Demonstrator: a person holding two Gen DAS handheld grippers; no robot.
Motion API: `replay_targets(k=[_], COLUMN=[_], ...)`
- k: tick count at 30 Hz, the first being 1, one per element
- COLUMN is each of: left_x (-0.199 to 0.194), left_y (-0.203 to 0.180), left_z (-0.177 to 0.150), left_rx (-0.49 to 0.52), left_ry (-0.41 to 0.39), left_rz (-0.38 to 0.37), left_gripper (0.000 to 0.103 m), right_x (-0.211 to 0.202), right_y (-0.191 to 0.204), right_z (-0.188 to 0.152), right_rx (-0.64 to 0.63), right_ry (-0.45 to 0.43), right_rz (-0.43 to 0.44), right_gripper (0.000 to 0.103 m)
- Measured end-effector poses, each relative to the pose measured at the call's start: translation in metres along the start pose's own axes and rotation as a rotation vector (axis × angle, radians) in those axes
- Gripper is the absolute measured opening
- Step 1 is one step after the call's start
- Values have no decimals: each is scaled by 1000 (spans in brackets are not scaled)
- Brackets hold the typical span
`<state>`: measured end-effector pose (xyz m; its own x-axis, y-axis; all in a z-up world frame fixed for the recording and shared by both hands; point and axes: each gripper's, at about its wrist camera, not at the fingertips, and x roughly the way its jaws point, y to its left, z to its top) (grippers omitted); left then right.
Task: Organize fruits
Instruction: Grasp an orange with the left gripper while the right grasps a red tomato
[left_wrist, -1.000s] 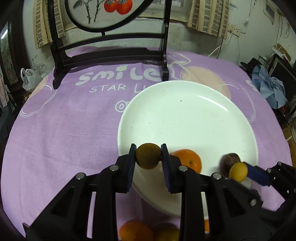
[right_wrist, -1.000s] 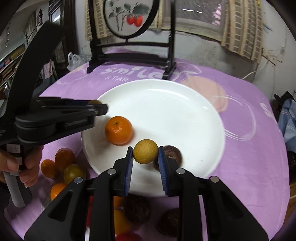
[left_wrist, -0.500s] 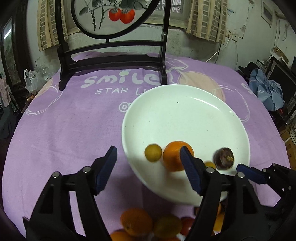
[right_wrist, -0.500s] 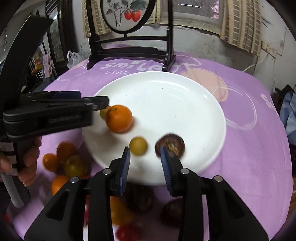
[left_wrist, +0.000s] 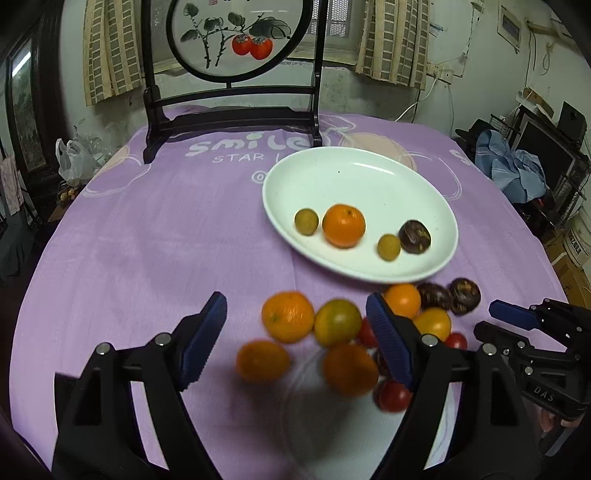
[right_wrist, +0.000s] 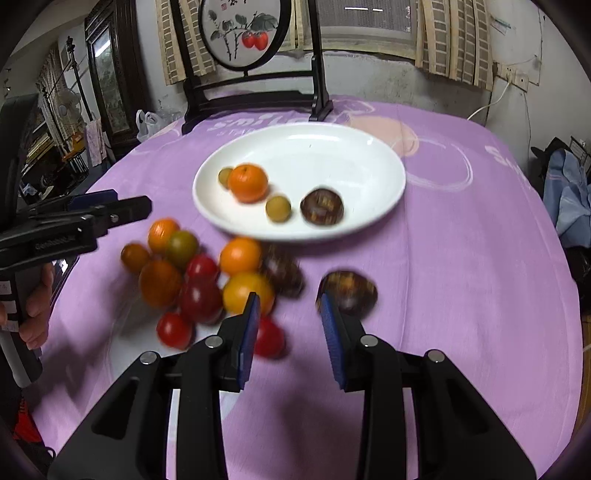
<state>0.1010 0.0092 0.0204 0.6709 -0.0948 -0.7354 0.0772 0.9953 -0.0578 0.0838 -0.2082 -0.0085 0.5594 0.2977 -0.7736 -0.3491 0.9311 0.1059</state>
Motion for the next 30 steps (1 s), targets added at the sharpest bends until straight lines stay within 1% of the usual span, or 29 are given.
replay_targets(k=[3,8,13,17,21,24,26,28,30], left_x=[-9,-10,-5,-1,4,9,12,17,22], left_y=[3,7,5,6,12,17,20,22,23], left_z=[-16,-39,-53,-59,-62,-62,-62,-61,-60], left_rx=[2,-9,30,52,39,29,25,23,18], left_ry=[-14,20,38,48,70,81,87,99,113], left_rz=[13,-8,17,8,-9,-9,-6,1,4], left_gripper=[80,80,80,80,80,80,80,80,79], right_x=[1,8,21,31,41,46,46,45,41], right_y=[4,10,17,24,27,27,27,26,23], right_z=[-13,-25,-29,-24,-15,-9,-9,-10,-11], right_rx=[10,15,6,-16,-23,-26,-26,-21,-7], right_ry=[23,54,79,83,80,72,65,55,51], right_rz=[-2,2,0,-25,-68,-84,-96,-104,-92], right_gripper=[34,34,34,34,35,36,34,30,29])
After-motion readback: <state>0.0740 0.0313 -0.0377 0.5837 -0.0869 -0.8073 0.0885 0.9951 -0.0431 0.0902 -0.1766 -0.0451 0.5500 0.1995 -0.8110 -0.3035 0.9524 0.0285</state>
